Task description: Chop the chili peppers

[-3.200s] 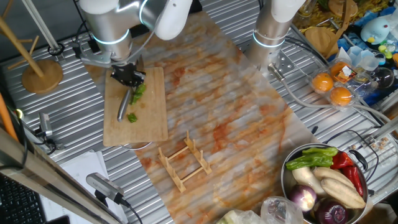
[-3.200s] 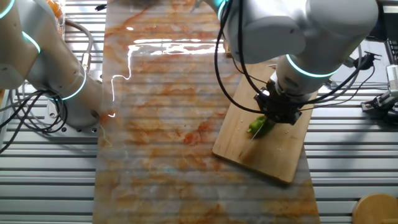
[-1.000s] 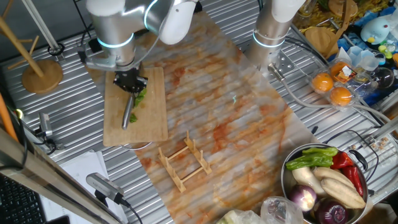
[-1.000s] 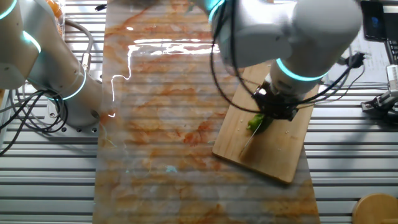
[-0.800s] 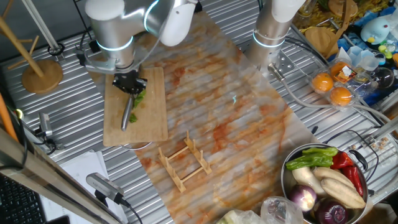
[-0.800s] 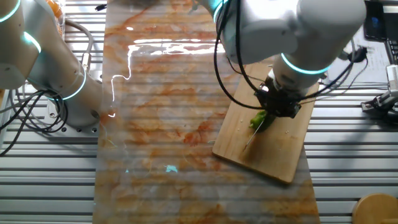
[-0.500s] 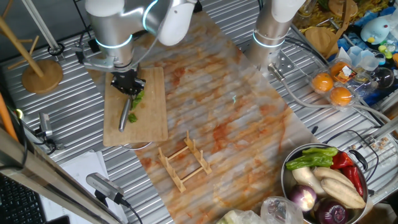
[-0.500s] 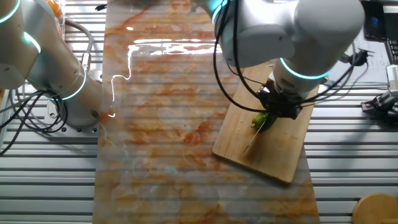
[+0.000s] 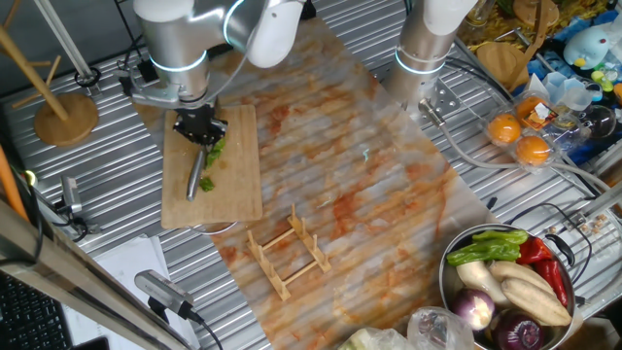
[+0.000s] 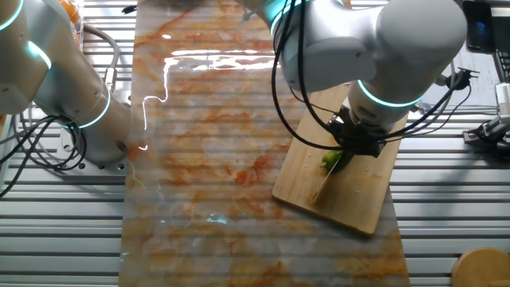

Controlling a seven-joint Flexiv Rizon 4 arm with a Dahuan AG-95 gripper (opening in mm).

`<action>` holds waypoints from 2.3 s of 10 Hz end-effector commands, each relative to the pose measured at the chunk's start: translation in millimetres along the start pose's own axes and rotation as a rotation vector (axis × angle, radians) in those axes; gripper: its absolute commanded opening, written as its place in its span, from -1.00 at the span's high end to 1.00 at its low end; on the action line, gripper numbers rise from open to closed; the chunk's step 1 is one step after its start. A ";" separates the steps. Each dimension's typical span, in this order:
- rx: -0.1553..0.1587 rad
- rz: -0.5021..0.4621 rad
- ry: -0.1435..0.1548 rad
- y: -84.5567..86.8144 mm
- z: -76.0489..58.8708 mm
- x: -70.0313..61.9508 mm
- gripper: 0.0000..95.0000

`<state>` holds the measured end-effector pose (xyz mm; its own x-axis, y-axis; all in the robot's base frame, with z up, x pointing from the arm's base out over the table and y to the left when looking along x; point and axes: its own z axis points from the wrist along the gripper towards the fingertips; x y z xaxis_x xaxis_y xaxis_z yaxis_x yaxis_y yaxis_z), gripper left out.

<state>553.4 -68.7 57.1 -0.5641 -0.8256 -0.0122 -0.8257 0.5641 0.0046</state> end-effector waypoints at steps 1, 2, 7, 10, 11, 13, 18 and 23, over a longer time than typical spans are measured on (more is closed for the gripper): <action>0.010 -0.010 0.011 5.6 -1.6 13.2 1.00; 0.010 -0.005 -0.007 3.8 2.3 12.7 1.00; 0.026 0.044 -0.010 -9.5 25.2 -42.1 1.00; 0.017 0.050 -0.011 -10.9 22.3 -51.5 1.00; 0.023 0.043 -0.004 -9.7 18.1 -50.1 1.00; 0.021 0.041 -0.020 -6.4 16.6 -42.4 1.00; 0.023 0.020 -0.107 -4.0 9.5 -12.9 1.00; 0.018 0.001 -0.062 -2.6 12.2 -11.5 1.00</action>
<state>562.6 -60.6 55.0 -0.5542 -0.8223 -0.1292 -0.8275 0.5611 -0.0216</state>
